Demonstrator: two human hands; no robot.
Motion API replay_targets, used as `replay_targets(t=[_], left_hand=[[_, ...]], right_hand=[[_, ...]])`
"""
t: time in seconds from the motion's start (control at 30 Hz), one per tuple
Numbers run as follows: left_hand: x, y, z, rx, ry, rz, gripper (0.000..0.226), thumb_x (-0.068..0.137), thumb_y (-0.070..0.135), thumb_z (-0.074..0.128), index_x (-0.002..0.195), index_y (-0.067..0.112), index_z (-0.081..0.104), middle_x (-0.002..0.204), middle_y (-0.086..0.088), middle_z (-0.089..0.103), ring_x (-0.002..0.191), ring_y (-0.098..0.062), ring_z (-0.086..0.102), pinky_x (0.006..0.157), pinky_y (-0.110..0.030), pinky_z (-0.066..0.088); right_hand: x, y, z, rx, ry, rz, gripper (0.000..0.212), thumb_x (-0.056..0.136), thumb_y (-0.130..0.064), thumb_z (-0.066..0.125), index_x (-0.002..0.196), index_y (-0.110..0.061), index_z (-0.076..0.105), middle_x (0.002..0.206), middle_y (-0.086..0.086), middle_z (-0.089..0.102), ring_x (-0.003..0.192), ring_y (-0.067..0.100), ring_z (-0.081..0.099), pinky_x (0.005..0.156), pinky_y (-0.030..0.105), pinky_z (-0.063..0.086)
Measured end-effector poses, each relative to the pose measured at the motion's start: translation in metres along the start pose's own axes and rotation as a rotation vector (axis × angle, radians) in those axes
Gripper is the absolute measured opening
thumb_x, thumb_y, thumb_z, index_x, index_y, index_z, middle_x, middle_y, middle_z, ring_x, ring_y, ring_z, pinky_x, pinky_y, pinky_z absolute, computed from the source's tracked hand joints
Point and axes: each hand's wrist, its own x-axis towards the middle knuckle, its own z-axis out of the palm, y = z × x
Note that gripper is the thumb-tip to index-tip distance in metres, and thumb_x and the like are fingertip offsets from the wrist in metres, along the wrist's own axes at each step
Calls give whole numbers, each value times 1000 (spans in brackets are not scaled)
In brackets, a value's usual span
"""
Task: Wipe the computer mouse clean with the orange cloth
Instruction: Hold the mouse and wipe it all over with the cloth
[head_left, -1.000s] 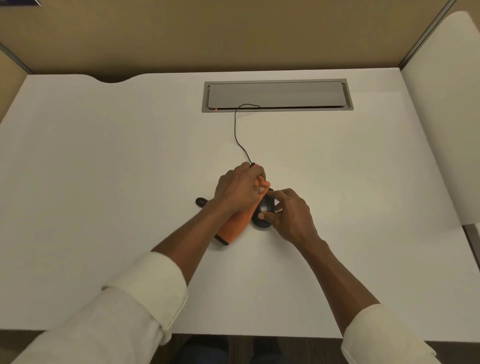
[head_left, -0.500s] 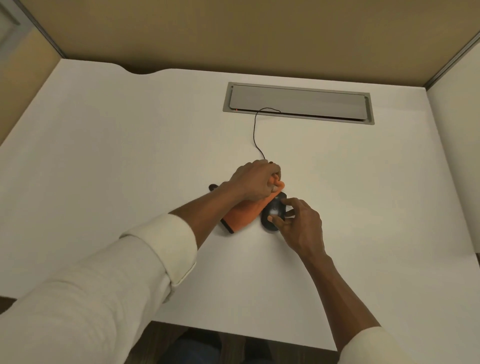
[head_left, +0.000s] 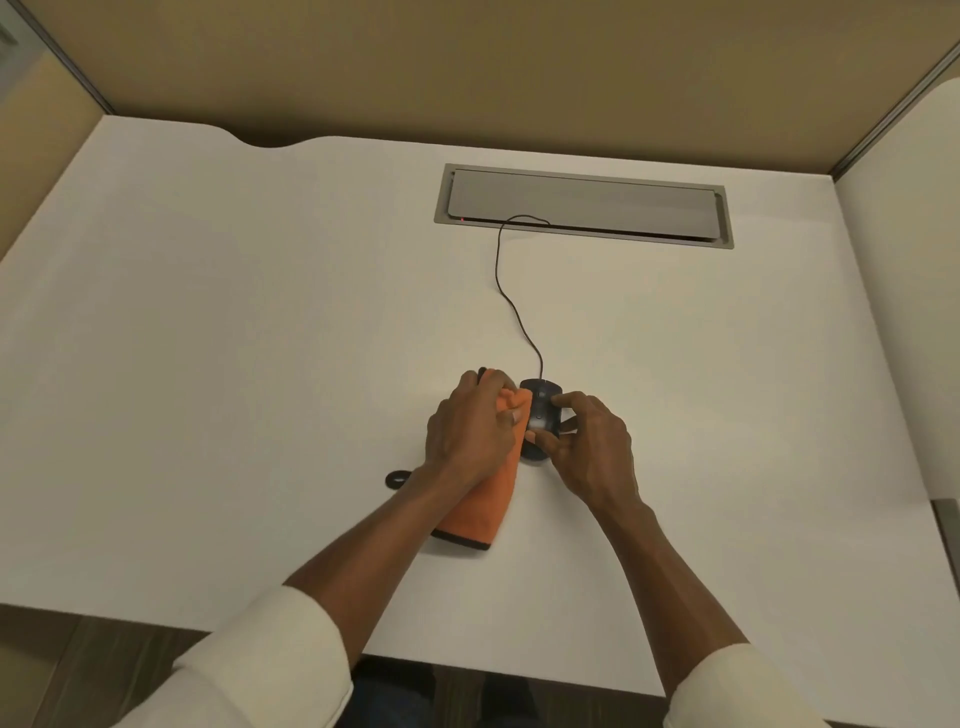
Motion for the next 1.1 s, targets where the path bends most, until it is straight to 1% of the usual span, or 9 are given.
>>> replay_targets(t=[0.17, 0.33, 0.5, 0.6, 0.7, 0.83, 0.9, 0.97, 1.1], left_hand=[[-14, -1, -6, -101, 85, -124, 33, 101, 24, 61, 131, 39, 59, 126, 3, 61, 110, -25, 67, 88, -40, 57], [-30, 12, -24, -288, 152, -332, 87, 99, 21, 67, 166, 31, 13, 138, -7, 62, 120, -30, 66, 98, -43, 56], [-44, 29, -34, -501, 162, -443, 55, 89, 22, 76, 132, 24, 43, 124, -1, 65, 100, -18, 70, 70, -23, 58], [-49, 41, -30, -558, 125, -430, 50, 88, 26, 77, 126, 25, 45, 121, 3, 63, 102, -19, 68, 81, -34, 62], [-56, 54, -23, -652, 25, -426, 52, 87, 35, 80, 125, 30, 45, 118, 6, 64, 100, -14, 69, 84, -34, 63], [-61, 65, -12, -682, -113, -379, 56, 85, 46, 84, 127, 34, 48, 110, 17, 63, 95, -10, 71, 81, -28, 63], [-56, 64, -12, -811, -143, -359, 49, 85, 51, 84, 120, 33, 55, 106, 17, 67, 82, -9, 78, 71, -27, 65], [-46, 56, -13, -851, -89, -313, 39, 88, 59, 77, 110, 32, 61, 100, 10, 74, 76, -10, 80, 67, -30, 66], [-16, 19, -4, -372, 88, -101, 39, 90, 53, 77, 115, 30, 58, 107, 16, 69, 92, -5, 69, 79, -32, 62]], right_hand=[[-3, -2, -3, -3, -28, 7, 55, 83, -38, 85, 131, -19, 65, 130, 3, 68, 94, 19, 73, 79, 30, 53], [-25, -16, -19, 28, 56, -11, 47, 89, -38, 79, 132, -26, 61, 131, -4, 63, 103, 16, 70, 82, 43, 62], [-68, -36, -26, 344, -25, -237, 51, 88, -43, 77, 135, -32, 61, 133, -15, 62, 118, 9, 65, 91, 29, 58], [-86, -32, -22, 255, -114, -212, 81, 80, -63, 71, 150, -30, 47, 148, -13, 52, 129, 4, 54, 100, 22, 50], [-92, -29, -17, 167, -77, -127, 94, 71, -72, 72, 149, -26, 46, 138, -16, 53, 116, 1, 56, 91, 16, 47], [-88, -21, -14, 224, 64, 19, 63, 85, -34, 84, 140, -22, 55, 117, -7, 70, 100, 12, 71, 82, 18, 56], [-80, -11, -23, 295, 140, 34, 51, 88, -17, 77, 134, -31, 59, 103, -18, 74, 90, 4, 73, 72, 17, 59], [-69, -2, -35, 382, 154, 103, 44, 88, -18, 71, 123, -42, 60, 92, -25, 72, 82, -1, 71, 64, 19, 57], [-49, 21, -50, 437, 163, 167, 18, 92, -31, 71, 106, -38, 62, 90, -19, 69, 76, 5, 67, 62, 38, 58]])
